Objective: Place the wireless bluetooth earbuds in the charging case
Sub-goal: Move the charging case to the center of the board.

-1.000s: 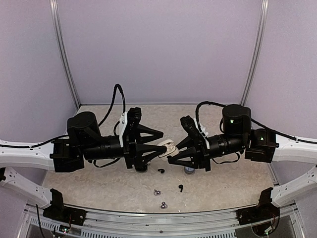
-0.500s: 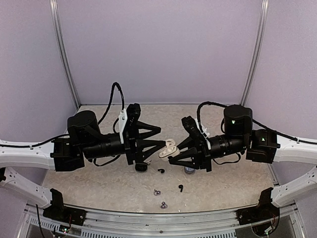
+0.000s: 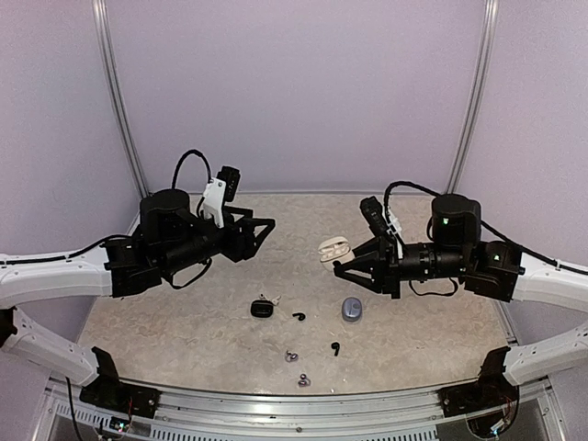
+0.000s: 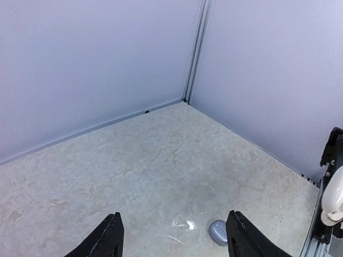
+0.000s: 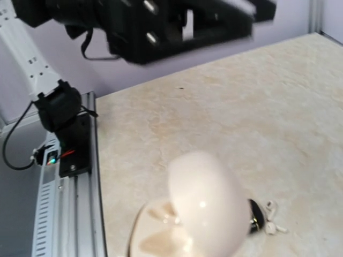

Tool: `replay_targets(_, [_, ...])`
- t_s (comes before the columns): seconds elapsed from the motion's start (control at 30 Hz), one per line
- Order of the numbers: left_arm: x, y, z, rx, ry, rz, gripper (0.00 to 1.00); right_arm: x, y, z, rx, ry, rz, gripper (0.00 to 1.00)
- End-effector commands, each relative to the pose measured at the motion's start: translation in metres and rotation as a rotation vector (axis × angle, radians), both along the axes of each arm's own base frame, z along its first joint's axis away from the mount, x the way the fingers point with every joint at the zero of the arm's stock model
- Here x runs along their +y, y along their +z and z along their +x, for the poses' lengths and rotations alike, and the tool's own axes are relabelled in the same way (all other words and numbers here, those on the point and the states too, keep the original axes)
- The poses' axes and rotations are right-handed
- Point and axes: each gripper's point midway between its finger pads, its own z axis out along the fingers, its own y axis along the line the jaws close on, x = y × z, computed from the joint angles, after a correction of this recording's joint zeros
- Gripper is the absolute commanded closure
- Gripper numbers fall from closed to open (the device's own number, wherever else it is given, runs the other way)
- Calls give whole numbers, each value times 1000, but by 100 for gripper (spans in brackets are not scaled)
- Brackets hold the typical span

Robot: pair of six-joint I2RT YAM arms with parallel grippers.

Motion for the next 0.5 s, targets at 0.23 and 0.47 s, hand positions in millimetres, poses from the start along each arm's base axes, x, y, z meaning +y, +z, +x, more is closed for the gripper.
replay_targets(0.23, [-20,-126,34,304,23,266,39,-18,-2,11,38,-76,20,95])
replay_targets(0.47, [-41,-197,48,440,0,448,51,-19,-9,10,43,-71,10,95])
